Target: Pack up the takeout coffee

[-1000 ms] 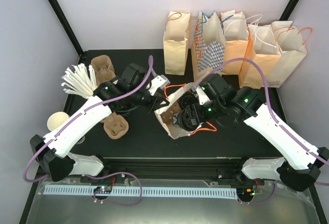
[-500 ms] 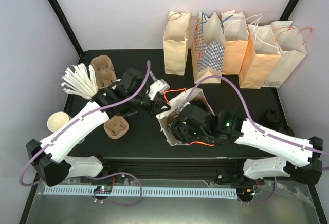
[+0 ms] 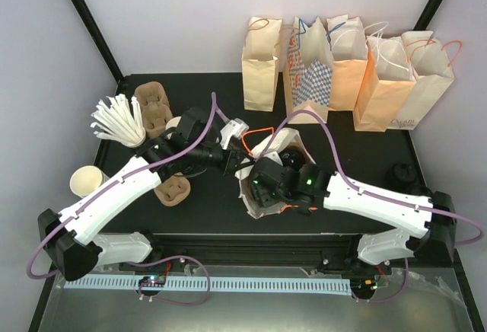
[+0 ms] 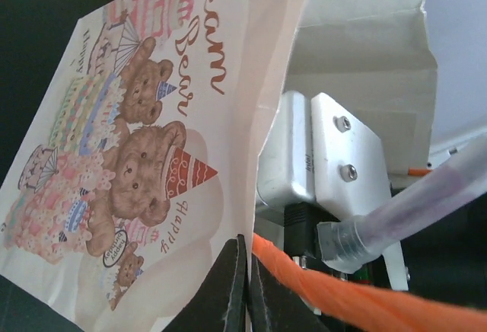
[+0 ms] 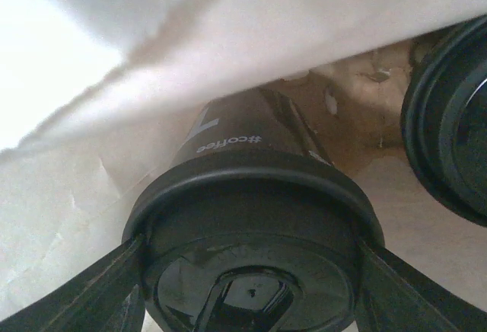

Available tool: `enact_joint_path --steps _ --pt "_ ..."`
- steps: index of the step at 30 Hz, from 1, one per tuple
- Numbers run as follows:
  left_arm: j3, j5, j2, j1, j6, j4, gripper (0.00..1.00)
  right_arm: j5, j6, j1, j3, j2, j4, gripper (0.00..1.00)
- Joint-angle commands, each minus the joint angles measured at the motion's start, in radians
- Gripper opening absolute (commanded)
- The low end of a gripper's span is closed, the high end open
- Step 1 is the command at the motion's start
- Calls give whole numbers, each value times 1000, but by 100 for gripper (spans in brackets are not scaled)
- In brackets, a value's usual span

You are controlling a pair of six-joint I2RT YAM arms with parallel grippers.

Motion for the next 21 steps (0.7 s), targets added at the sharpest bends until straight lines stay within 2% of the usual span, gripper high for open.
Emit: enact_joint_path --steps 1,4,6,11,15,21 --pt "-45 35 -27 -9 -181 120 2 -31 112 -45 51 41 -1 43" --pt "-110 37 -50 -15 -311 205 2 -111 199 -136 51 34 -46 41" --pt "-156 34 -70 -16 -379 253 2 -183 252 -195 -5 -16 20 42" --pt "-183 38 -92 -22 -486 303 2 -259 325 -242 -93 -73 68 42" --pt "-182 26 -105 -36 -591 354 2 -305 315 -246 -34 -44 21 42" --pt "-221 -64 -121 -71 -783 443 2 -370 299 -264 137 51 -69 42"
